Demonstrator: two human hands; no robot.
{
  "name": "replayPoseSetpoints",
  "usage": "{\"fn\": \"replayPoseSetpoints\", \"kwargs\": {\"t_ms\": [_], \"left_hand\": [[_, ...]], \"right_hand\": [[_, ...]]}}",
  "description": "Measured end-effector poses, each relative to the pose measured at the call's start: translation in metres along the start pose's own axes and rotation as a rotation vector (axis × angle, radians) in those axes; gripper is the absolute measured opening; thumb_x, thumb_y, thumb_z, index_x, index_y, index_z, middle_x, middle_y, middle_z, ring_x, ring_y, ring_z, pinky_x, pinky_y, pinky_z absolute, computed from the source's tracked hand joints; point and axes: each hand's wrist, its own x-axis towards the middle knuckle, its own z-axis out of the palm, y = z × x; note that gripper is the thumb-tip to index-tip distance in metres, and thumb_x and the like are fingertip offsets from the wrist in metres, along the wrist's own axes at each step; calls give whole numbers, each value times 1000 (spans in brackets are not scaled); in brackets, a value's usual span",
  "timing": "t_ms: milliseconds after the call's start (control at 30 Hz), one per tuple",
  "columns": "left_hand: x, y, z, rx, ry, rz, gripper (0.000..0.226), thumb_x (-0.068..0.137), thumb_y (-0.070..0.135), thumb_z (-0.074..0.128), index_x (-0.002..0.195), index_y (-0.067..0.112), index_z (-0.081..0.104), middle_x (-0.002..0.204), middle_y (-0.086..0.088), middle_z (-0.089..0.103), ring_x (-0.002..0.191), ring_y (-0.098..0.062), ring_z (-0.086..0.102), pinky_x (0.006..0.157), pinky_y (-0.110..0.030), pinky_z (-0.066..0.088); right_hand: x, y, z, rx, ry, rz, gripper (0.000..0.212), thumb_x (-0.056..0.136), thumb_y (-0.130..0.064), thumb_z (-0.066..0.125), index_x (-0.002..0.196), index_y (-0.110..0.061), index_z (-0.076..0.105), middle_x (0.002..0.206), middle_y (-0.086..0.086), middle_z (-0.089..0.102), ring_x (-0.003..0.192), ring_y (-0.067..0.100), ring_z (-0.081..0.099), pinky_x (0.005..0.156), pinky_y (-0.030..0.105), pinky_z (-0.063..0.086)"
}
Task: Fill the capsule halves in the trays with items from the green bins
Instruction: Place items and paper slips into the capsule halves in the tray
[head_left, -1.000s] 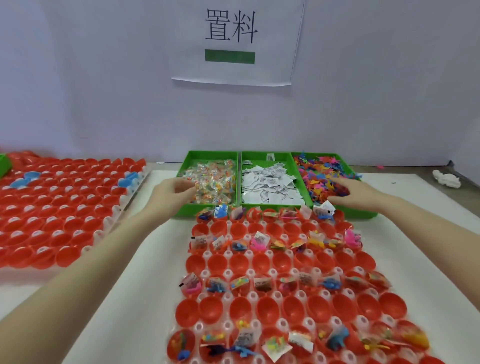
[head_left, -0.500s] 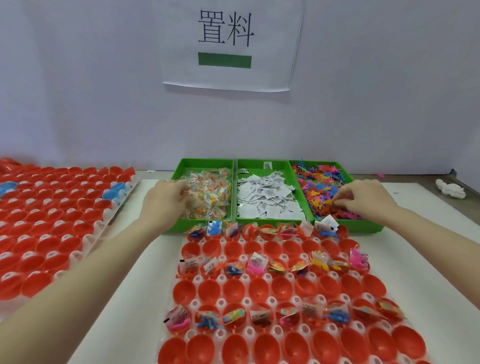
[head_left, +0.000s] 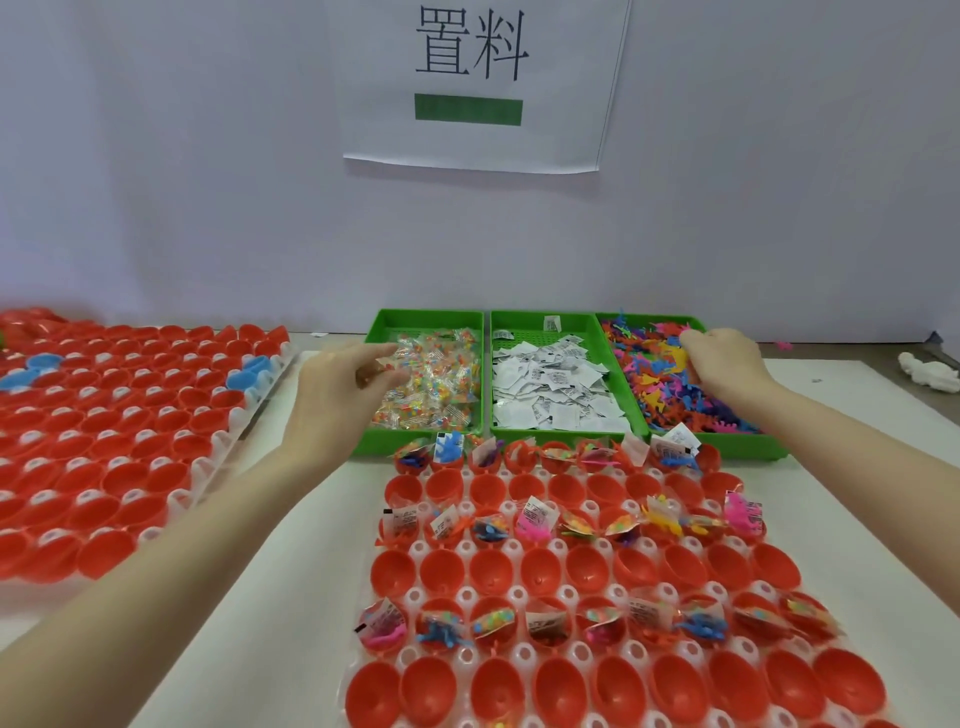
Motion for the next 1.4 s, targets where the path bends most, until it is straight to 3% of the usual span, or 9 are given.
{"fn": "replayPoseSetpoints", "kwargs": {"t_ms": [100, 300, 433, 667, 933, 1033, 1167, 1300, 1400], "left_hand": [[-9, 5, -8, -127, 25, -50, 27, 76, 13, 74, 102, 10, 68, 66, 4, 60, 64, -10, 57, 63, -11, 46], [-24, 7, -26, -306, 37, -125, 15, 73, 13, 75, 85, 19, 67, 67, 4, 61, 59, -3, 56, 56, -6, 43], [-31, 4, -35, -325, 39, -154, 17, 72, 13, 75, 79, 25, 65, 64, 7, 60, 54, 6, 55, 55, -4, 41], [-32, 4, -40, -440, 56, -253, 15, 76, 9, 71, 86, 20, 66, 58, -2, 60, 43, 2, 54, 48, -7, 42], [-42, 9, -50, -448, -21, -235, 17, 73, 6, 72, 80, 20, 66, 53, 9, 64, 46, -4, 54, 48, -12, 44], [-43, 8, -52, -436, -19, -238, 16, 74, 8, 71, 81, 21, 66, 54, 9, 65, 46, -4, 55, 49, -12, 45], [-45, 11, -54, -476, -33, -276, 15, 76, 8, 70, 82, 22, 67, 57, 3, 67, 47, -6, 58, 50, -12, 47], [-49, 15, -51, -589, -98, -432, 10, 83, 10, 63, 85, 19, 66, 63, 4, 71, 53, -5, 64, 55, -11, 50], [-49, 22, -47, -716, -222, -608, 17, 92, 7, 51, 83, 8, 65, 78, 1, 69, 58, -2, 65, 58, -9, 51]], "right_hand": [[2, -14, 14, 91, -3, 127, 22, 85, -7, 35, 80, -3, 56, 68, 13, 42, 56, 24, 33, 58, 30, 29], [0, -28, 33, -345, -186, -50, 32, 84, -6, 37, 53, -10, 34, 57, 5, 37, 52, 18, 35, 51, 28, 27], [0, -27, 20, -498, 28, -130, 23, 79, -12, 42, 57, -8, 46, 61, 8, 50, 54, 19, 42, 57, 28, 31], [-6, -34, 30, -599, -325, -379, 27, 95, -32, 41, 109, -17, 58, 104, 4, 63, 95, 24, 57, 75, 32, 43], [-9, -46, 60, -776, -370, -527, 50, 73, -56, 66, 108, -20, 69, 114, 0, 67, 101, 21, 61, 56, 26, 32], [-13, -50, 60, -746, -397, -523, 36, 77, -48, 67, 102, -23, 72, 102, -7, 70, 86, 15, 62, 48, 23, 27], [-19, -49, 55, -722, -332, -592, 18, 86, -28, 58, 89, -24, 75, 39, -13, 46, 46, 4, 38, 42, 22, 23], [-22, -48, 45, -694, -132, -666, 28, 95, -33, 46, 98, -19, 70, 73, -5, 65, 65, 15, 56, 50, 23, 31], [-22, -51, 33, -500, -19, -607, 26, 91, -37, 53, 92, -18, 69, 64, -8, 50, 66, 16, 49, 57, 27, 32]]}}
